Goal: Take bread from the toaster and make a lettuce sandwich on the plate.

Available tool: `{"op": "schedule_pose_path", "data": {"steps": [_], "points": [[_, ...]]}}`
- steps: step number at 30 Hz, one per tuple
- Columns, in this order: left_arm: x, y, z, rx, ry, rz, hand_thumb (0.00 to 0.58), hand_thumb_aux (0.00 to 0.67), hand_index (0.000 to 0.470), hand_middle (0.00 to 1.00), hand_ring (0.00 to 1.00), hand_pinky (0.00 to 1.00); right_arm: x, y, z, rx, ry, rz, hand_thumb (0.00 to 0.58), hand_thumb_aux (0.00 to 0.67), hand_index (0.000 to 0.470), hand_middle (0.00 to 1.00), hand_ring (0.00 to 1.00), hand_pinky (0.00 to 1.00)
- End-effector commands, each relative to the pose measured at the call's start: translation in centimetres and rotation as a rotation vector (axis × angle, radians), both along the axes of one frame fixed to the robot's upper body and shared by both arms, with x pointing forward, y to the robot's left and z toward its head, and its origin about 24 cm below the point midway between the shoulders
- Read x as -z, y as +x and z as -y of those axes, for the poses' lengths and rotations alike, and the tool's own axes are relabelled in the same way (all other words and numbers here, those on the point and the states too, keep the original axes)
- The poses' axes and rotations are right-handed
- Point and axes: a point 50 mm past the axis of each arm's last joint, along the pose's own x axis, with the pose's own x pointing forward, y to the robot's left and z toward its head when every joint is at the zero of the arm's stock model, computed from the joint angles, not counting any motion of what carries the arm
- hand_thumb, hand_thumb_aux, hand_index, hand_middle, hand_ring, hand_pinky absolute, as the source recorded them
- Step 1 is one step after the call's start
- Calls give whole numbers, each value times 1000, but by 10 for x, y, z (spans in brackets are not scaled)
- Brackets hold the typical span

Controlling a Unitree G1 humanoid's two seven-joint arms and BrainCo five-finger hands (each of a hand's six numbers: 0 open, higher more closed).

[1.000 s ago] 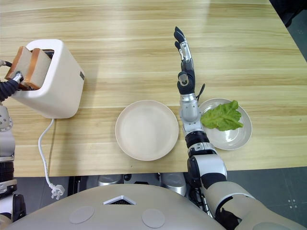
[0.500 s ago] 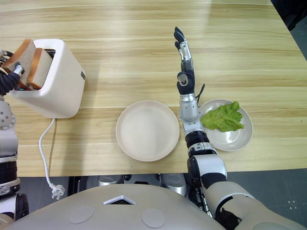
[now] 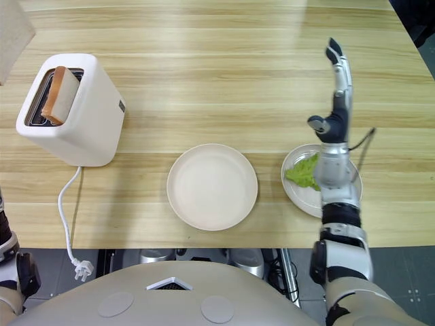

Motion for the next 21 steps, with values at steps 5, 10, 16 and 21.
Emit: {"op": "schedule_pose_path", "data": {"steps": [5, 10, 16, 21], "points": [[64, 11, 58, 521, -324, -466, 580, 670, 460, 1000, 1000, 1000, 28, -25, 54, 252, -336, -154, 0, 0, 0, 0, 0, 0], [122, 6, 83, 690, -567, -768, 580, 670, 460, 1000, 1000, 1000, 49, -40, 74, 308, -465, -264, 0, 0, 0, 0, 0, 0], [173, -3, 106, 772, -790, -989, 580, 670, 460, 1000, 1000, 1000, 62, -49, 89, 348, -565, -370, 0, 0, 0, 0, 0, 0], [201, -3, 121, 810, -849, -1132, 580, 670, 460, 1000, 1000, 1000, 74, -57, 93, 355, -620, -437, 0, 0, 0, 0, 0, 0]]}}
